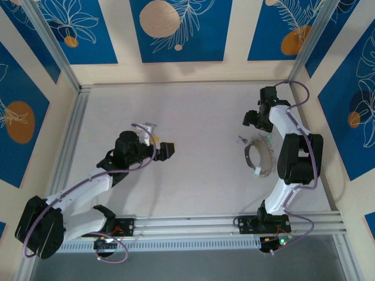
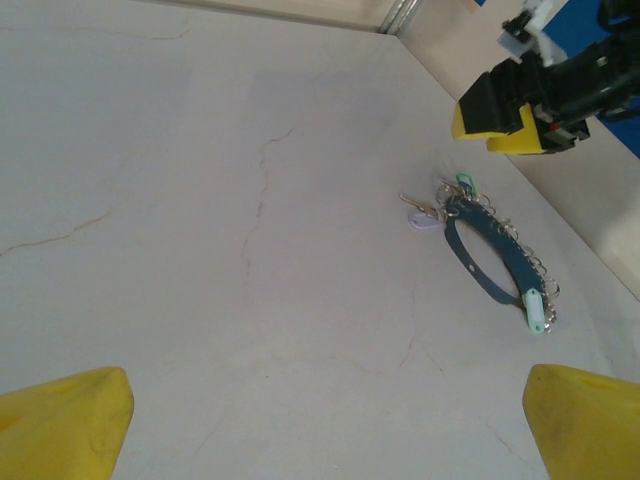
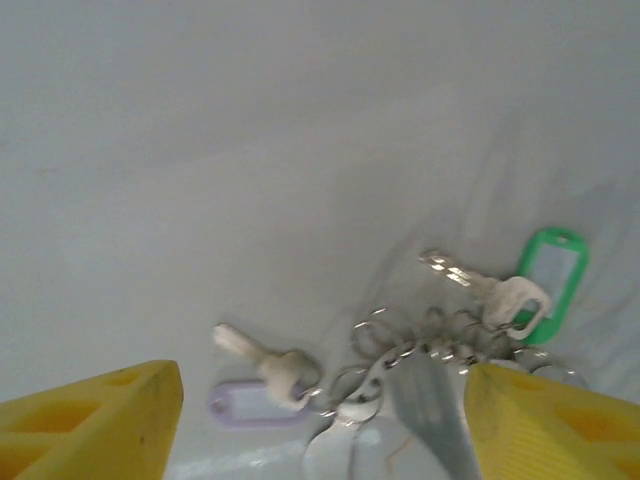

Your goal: Put the keys on the keyring

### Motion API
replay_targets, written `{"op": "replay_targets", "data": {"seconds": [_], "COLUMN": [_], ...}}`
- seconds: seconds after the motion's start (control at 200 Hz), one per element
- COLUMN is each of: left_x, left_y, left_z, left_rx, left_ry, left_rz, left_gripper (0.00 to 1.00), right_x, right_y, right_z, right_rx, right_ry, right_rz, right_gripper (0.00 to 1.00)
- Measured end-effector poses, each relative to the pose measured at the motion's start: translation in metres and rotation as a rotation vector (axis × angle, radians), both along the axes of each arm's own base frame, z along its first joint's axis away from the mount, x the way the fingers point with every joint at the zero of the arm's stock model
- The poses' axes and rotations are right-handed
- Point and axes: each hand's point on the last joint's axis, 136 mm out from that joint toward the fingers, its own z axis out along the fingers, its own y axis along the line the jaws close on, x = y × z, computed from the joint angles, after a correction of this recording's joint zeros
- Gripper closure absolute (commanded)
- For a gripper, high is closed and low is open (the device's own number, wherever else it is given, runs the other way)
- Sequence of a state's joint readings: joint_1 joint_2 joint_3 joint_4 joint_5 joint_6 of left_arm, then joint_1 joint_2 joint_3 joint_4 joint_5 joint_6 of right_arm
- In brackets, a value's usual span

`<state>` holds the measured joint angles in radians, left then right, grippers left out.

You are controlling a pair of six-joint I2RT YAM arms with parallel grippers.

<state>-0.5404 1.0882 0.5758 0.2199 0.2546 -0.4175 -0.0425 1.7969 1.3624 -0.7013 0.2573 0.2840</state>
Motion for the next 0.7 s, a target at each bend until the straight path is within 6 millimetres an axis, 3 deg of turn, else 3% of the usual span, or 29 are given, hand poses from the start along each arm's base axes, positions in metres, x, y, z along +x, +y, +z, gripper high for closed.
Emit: {"op": "replay_targets", "data": {"seconds": [0.16, 0.35, 0.7], "left_x": [0.000, -0.001, -0.001], "left_y": [0.000, 0.000, 0.000], "left_z": [0.000, 0.000, 0.000], "left_rx": [0.000, -0.002, -0.001], "left_ry": [0.000, 0.001, 0.003], "left_rz": [-0.001, -0.006, -0.005], "left_gripper": [0.00, 0.00, 0.00], "right_x": [-0.008, -0.013, -0.017], "right_y": [-0.010, -0.014, -0.019], "right_z": [-0.026, -0.027, -0.041], "right_rx": [-0.045, -0.073, -0.096], "right_ry": [0.092, 0.115, 0.161], "right_rz": [0.021, 0.046, 0.059], "right_gripper": [0.49, 0.63, 0.65]}}
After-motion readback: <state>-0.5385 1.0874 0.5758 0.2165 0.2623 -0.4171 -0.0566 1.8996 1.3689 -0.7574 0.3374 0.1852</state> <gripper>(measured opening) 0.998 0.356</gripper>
